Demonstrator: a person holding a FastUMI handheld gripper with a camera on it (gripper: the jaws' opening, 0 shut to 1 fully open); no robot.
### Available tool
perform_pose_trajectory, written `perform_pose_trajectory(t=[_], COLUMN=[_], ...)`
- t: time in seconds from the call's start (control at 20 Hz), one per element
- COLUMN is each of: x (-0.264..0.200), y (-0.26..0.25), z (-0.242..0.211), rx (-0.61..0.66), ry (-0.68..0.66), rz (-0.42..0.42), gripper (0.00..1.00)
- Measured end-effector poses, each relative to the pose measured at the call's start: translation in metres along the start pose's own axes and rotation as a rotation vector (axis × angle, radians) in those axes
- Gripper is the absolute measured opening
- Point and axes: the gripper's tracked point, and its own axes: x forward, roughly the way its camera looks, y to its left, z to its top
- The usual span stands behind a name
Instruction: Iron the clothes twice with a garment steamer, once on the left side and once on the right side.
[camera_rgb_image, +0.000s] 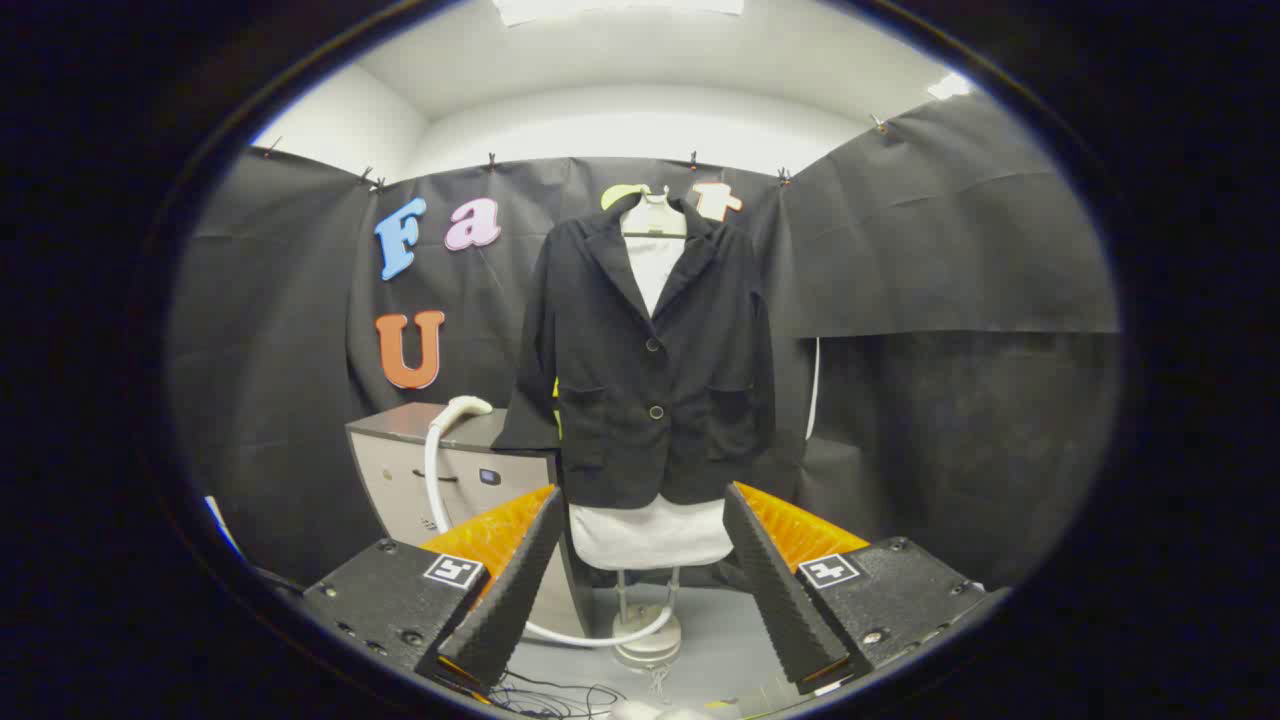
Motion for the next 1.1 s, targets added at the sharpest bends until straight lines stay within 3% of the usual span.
perform_pose_trajectory(t=[0.75,1.1], x=[0.016,0.061], y=[0.021,0.056], z=[-0.001,0.015], rx=[-0.004,0.007], ry=[0.019,0.037], rz=[-0.017,-0.015], gripper=[0.99,0.99])
